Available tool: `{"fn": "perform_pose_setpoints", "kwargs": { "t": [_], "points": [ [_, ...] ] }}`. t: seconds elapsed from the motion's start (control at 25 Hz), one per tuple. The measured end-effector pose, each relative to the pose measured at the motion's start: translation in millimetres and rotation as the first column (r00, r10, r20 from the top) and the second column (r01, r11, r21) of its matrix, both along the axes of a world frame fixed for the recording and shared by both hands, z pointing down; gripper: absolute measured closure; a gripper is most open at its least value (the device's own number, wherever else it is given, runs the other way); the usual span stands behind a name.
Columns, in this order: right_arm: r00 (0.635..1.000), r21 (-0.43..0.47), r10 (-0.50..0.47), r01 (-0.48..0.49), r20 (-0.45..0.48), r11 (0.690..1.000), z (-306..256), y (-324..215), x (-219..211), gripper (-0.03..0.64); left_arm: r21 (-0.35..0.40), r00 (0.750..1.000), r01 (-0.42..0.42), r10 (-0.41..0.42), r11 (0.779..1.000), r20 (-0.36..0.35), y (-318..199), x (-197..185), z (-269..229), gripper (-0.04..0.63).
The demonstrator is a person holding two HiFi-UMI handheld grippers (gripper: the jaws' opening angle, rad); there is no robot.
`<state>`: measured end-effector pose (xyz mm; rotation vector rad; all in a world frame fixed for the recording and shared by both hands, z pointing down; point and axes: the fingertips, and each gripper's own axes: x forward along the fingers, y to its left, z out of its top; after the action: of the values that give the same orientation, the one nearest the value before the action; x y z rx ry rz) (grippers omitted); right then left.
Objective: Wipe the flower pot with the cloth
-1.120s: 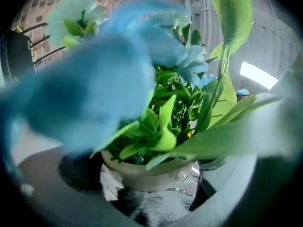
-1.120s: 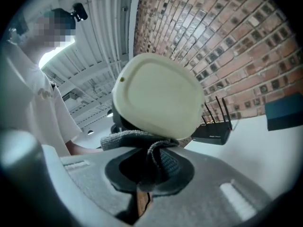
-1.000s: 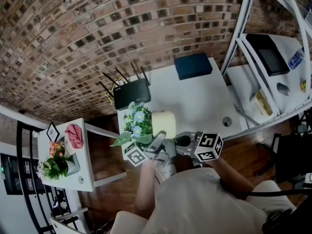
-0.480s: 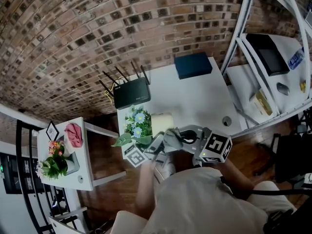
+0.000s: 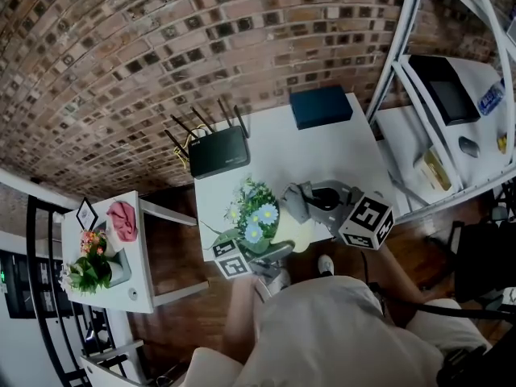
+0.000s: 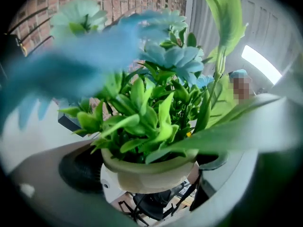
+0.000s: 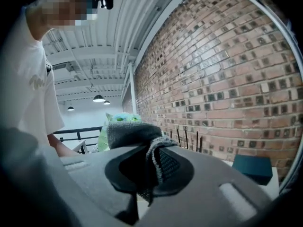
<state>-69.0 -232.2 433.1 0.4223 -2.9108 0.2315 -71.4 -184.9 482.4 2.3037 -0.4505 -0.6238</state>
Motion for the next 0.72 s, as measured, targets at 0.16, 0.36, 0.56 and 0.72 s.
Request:
{"fn": "perform_pose_setpoints", "kwargs": {
  "t": [0.16,0.36,0.56,0.72],
  "points": [
    [0.999,-0.146,0.034,-0.030,0.024,0.989,28,-21,11,0.614,0.042,0.996,-0.073,0.075,0.996,-0.049,13,7,-11,-0.031],
    [0.995,-0.285,0.066,-0.044,0.068,0.957,63,-28,20,0.614,0.082,0.982,-0.063,0.077,0.995,-0.172,13,-4,-35,-0.027],
    [0.990,-0.363,0.075,-0.028,0.117,0.931,83,-16,14,0.614,0.089,0.962,0.005,0.020,0.996,-0.273,5,-17,-53,-0.020],
    [0.987,-0.382,0.098,-0.043,0.126,0.923,88,-13,10,0.614,0.075,0.943,0.036,-0.009,0.996,-0.332,-1,-20,-61,-0.015]
  ]
}}
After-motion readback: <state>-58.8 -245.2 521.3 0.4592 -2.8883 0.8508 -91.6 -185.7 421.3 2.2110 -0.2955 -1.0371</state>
